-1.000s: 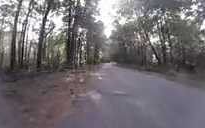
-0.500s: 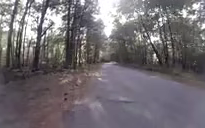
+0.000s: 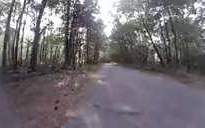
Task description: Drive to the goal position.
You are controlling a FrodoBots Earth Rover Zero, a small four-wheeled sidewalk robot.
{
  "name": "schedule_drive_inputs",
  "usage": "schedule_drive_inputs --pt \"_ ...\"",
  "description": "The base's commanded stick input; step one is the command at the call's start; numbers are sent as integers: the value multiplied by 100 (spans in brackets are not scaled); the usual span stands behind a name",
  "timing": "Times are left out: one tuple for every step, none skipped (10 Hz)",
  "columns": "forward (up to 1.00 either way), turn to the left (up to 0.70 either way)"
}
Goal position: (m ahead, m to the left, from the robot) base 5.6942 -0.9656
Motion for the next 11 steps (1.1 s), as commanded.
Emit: schedule_drive_inputs --pt "70 -35" --pt "70 -35" --pt "70 -14" --pt "70 0" --pt "70 0" --pt "70 0" --pt "70 0" --pt "70 0" --pt "70 0" --pt "70 0" --pt "70 0"
